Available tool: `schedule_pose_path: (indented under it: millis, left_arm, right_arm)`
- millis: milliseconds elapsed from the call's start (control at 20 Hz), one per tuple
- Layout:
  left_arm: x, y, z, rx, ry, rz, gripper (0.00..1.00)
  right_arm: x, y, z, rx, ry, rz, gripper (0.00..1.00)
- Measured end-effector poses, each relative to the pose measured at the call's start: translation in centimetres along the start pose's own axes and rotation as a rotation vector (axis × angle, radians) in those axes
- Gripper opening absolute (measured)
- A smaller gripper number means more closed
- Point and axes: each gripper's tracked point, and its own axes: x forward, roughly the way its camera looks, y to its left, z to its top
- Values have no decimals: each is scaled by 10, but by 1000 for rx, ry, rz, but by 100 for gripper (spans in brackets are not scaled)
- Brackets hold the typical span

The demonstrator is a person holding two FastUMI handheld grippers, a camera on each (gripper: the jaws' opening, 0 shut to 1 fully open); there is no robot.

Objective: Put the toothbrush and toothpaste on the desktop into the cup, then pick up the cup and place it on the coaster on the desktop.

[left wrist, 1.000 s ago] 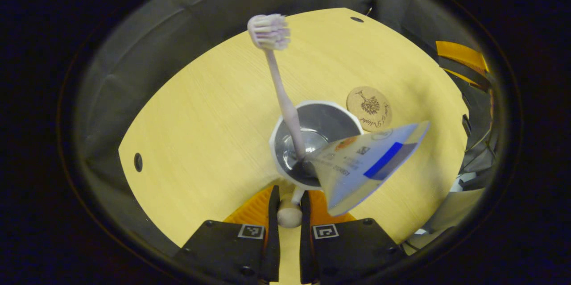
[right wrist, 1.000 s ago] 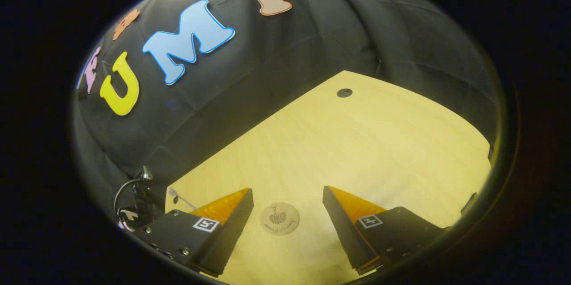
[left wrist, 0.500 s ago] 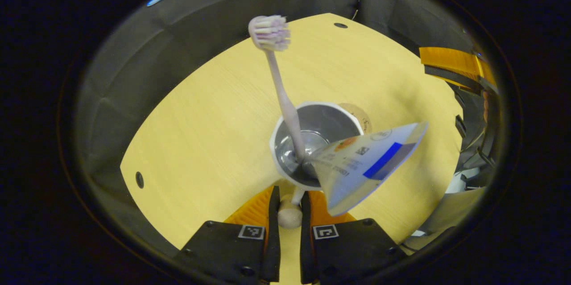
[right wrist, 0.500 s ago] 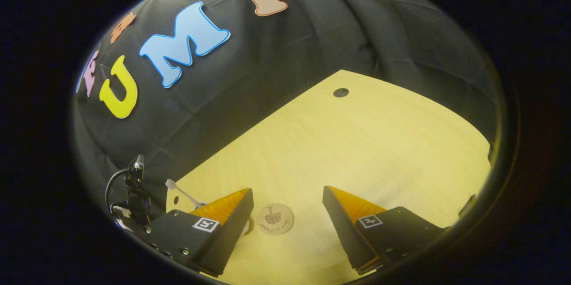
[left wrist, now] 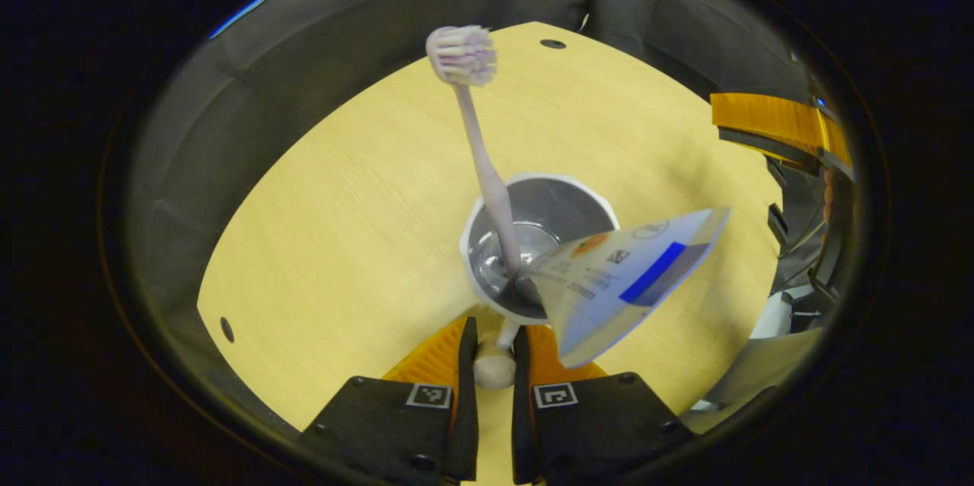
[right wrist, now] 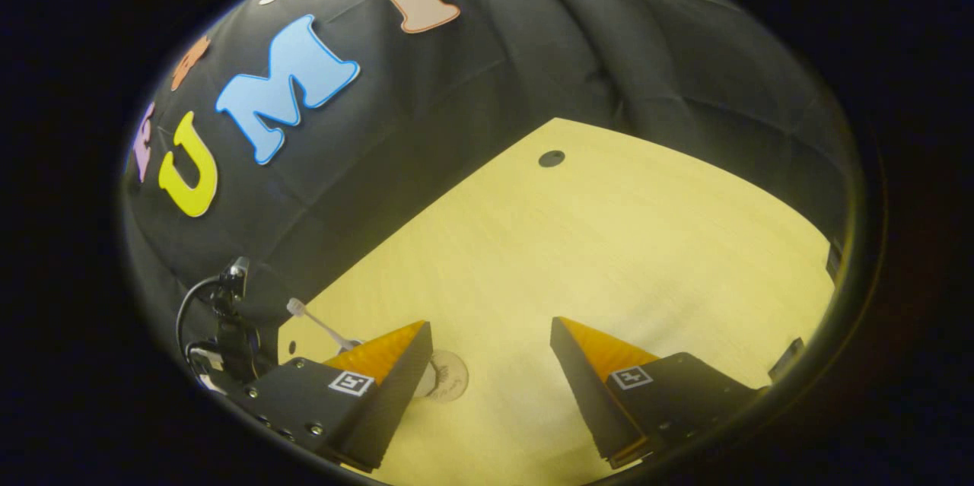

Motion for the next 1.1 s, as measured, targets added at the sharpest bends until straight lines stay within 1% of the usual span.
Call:
schedule_pose_path:
  millis: [200, 400, 700, 1100]
  left_arm:
    - [4, -8, 5, 2, 4, -5, 25]
    - [6, -18, 8, -1, 13, -6, 25]
    - [-4, -14, 2, -33, 7, 3, 25]
    - [-20, 2, 0, -57, 21, 27, 26]
  right_arm:
    - [8, -14, 3, 11, 10, -6, 97]
    - [12, -18, 3, 20, 27, -4, 97]
    - [17, -26, 5, 28, 38, -7, 97]
    - [20, -25, 4, 36, 54, 6, 97]
